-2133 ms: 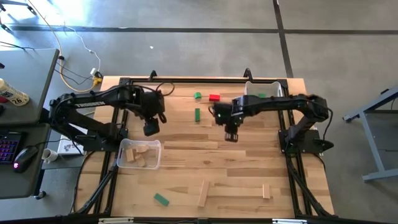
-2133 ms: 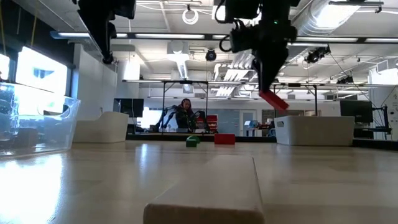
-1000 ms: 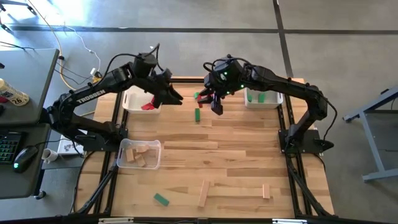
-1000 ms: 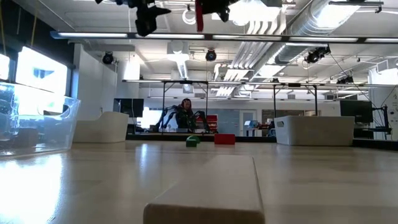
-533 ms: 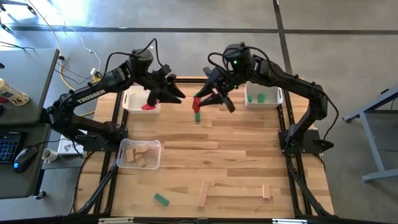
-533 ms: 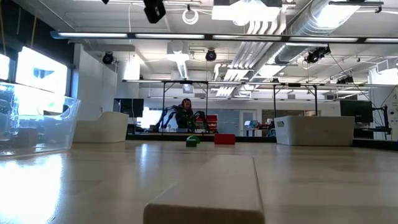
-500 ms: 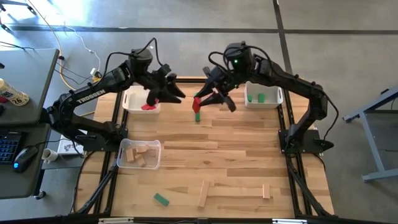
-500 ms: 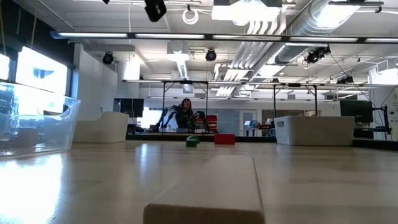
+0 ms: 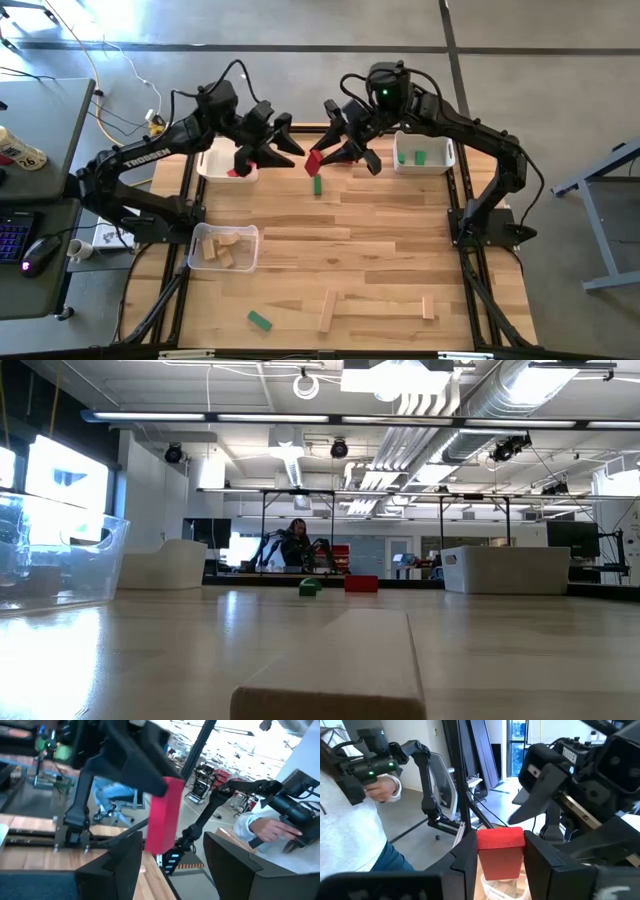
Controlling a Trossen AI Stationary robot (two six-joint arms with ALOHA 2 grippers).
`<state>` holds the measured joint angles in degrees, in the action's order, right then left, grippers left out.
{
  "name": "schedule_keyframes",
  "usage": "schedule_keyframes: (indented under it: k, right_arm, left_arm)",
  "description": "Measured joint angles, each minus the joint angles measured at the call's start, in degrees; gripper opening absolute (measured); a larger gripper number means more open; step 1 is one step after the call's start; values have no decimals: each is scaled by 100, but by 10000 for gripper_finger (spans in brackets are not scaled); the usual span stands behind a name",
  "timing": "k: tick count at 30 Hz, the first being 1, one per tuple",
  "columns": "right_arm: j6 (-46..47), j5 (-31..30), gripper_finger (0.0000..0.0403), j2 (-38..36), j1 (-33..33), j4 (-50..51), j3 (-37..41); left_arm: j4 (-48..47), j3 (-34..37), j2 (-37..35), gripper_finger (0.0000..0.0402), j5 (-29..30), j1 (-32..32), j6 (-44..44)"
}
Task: Sort & place blocks by color
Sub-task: Put the red rectangle into the left white bin
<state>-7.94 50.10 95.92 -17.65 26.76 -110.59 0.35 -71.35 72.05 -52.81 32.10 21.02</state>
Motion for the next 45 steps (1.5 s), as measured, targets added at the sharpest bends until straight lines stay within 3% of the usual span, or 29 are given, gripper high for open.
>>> schedule_keyframes:
  k: [6,23,29,35,40,45]
  right_arm:
    - [13,122,101,0,2,-141,0]
    - [37,184,101,0,7,-148,0]
    - [38,182,101,21,7,-146,2]
    - [38,216,104,80,7,-91,7]
    - [38,141,147,115,16,-29,4]
    - [49,-22,182,122,7,37,4]
  left_arm:
    - [84,0,7,197,580,-303,-12]
    - [905,2,468,194,373,-457,779]
    - [1028,2,560,156,288,-479,778]
    - [1035,2,564,93,236,-474,733]
    - [1012,4,564,34,76,-474,650]
    - [951,4,564,28,119,-462,690]
